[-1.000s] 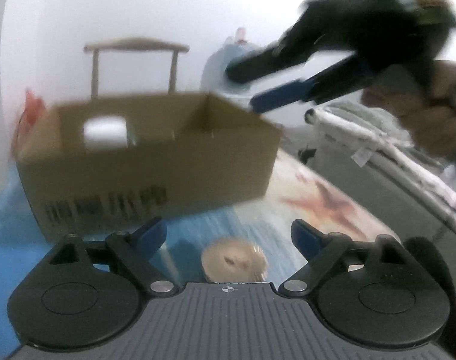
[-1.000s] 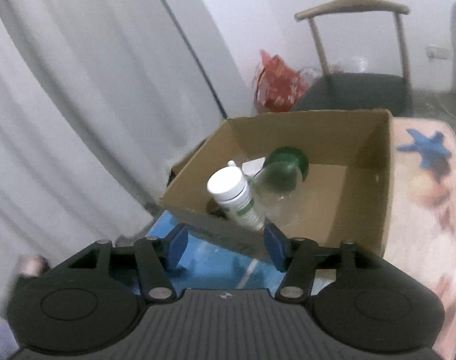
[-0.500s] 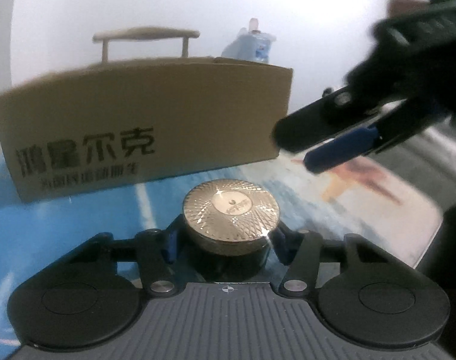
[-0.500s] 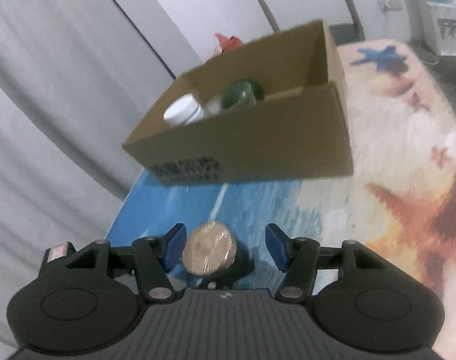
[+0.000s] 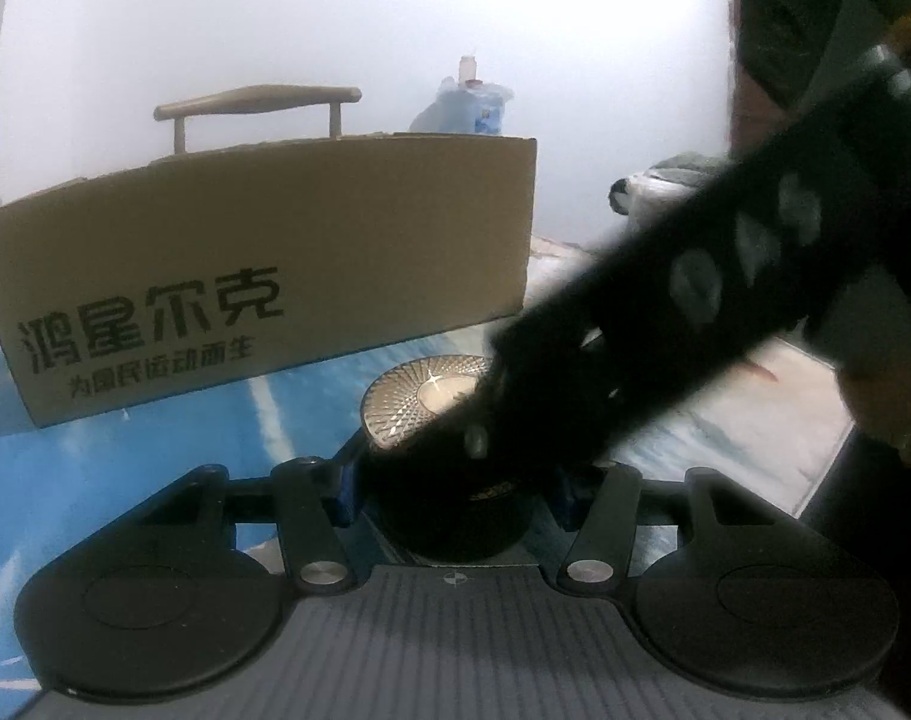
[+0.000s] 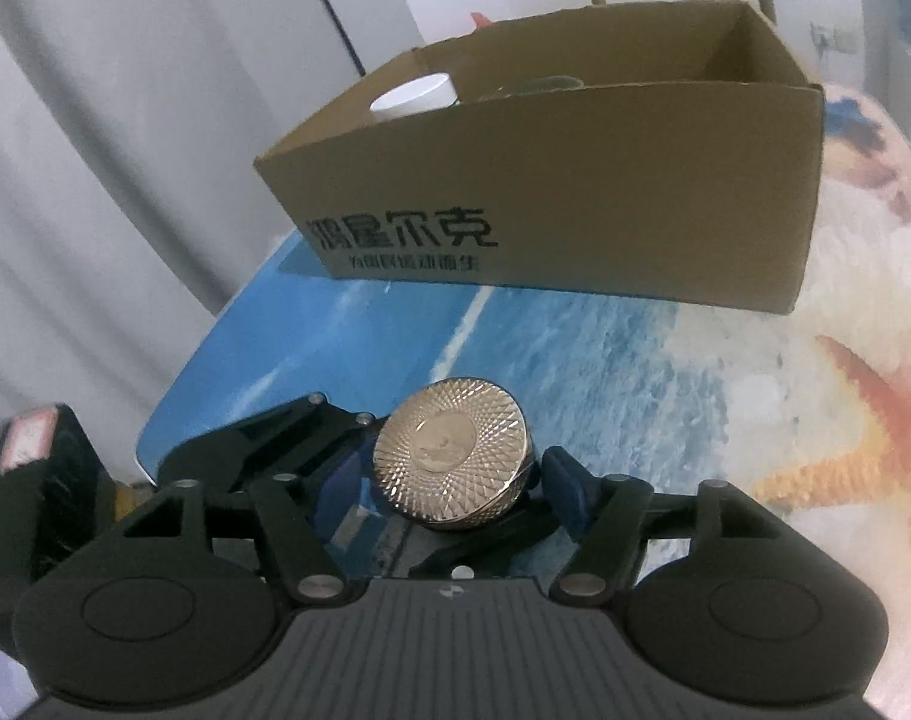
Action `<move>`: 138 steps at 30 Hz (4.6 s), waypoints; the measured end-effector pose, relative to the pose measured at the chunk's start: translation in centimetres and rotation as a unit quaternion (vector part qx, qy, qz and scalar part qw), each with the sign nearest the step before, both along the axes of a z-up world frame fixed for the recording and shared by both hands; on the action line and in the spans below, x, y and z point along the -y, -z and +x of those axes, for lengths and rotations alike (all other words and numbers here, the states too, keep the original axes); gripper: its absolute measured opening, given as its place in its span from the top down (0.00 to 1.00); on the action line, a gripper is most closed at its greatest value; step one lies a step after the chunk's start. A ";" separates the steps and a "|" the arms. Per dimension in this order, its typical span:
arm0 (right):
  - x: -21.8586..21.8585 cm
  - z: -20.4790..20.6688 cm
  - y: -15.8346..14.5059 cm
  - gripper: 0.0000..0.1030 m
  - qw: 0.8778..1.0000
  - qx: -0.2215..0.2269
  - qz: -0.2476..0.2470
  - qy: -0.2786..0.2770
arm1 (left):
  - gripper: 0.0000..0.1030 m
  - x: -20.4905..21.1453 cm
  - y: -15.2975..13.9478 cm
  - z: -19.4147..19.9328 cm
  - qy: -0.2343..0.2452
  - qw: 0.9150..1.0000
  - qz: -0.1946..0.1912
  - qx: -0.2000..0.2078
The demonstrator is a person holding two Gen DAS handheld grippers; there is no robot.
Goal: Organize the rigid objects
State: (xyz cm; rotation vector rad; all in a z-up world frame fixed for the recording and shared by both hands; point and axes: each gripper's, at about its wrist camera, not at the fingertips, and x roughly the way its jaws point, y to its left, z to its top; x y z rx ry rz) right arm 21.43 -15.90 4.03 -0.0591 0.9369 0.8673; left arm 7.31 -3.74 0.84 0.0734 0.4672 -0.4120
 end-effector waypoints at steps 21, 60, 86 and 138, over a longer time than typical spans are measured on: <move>1.3 -2.8 -2.7 0.39 0.996 0.091 0.010 -0.004 | 0.46 0.2 -4.0 -1.0 0.006 1.000 -0.008 0.016; -5.1 28.5 -4.9 0.42 0.988 -0.120 0.040 0.090 | 0.46 -1.4 -10.3 29.7 0.014 0.974 0.069 -0.215; -8.4 29.9 -1.4 0.41 0.988 -0.101 -0.041 0.107 | 0.39 0.5 -8.7 31.2 0.040 0.932 0.179 -0.312; -2.4 10.5 -9.2 0.35 0.956 0.194 -0.147 -0.163 | 0.32 -4.8 -10.7 15.4 0.081 0.944 0.287 -0.142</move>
